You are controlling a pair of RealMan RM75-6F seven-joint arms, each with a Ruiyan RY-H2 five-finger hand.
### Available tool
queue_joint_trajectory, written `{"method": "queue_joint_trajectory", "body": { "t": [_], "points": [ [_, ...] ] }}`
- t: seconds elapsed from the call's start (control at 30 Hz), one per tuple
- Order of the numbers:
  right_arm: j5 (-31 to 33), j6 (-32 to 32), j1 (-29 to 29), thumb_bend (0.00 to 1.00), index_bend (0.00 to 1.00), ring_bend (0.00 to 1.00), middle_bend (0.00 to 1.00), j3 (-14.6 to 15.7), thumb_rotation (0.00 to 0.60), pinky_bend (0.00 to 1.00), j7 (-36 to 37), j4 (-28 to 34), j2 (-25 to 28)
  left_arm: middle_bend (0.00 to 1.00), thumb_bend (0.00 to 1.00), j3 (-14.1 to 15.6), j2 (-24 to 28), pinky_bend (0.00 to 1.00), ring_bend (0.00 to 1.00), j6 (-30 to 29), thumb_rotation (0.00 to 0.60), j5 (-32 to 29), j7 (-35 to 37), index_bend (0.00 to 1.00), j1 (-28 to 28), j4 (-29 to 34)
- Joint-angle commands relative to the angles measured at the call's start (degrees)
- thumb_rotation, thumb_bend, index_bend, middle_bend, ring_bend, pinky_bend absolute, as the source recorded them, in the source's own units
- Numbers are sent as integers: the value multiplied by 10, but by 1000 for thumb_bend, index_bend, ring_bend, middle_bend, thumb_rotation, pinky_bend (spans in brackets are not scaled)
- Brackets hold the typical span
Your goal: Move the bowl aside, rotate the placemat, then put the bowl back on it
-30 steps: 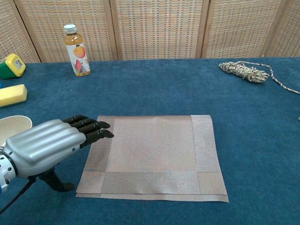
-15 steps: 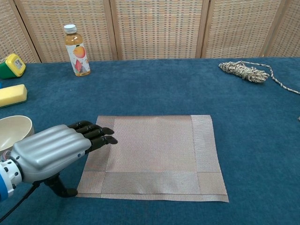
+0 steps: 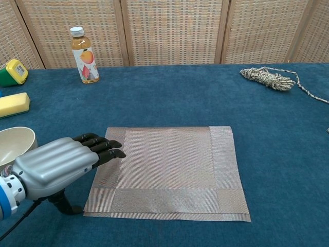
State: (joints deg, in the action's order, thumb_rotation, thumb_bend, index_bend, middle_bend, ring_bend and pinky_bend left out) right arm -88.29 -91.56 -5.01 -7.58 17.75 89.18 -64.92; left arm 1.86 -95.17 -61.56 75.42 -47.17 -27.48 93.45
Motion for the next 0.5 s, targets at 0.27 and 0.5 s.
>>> {"method": "queue_joint_trajectory", "body": {
  "t": [0.27,0.5],
  "points": [
    [2,2,-1,106,123,0,0,0,600,0,1,-1,0,0,168,-2,-21,0,0,8,600,-9,1,92,-10,-18],
    [0,2,-1,106,123,0,0,0,600,0,0,-1,-1,0,256,-1,-30,0,0,2,600,15,31,156,-16,-31]
  ]
}}
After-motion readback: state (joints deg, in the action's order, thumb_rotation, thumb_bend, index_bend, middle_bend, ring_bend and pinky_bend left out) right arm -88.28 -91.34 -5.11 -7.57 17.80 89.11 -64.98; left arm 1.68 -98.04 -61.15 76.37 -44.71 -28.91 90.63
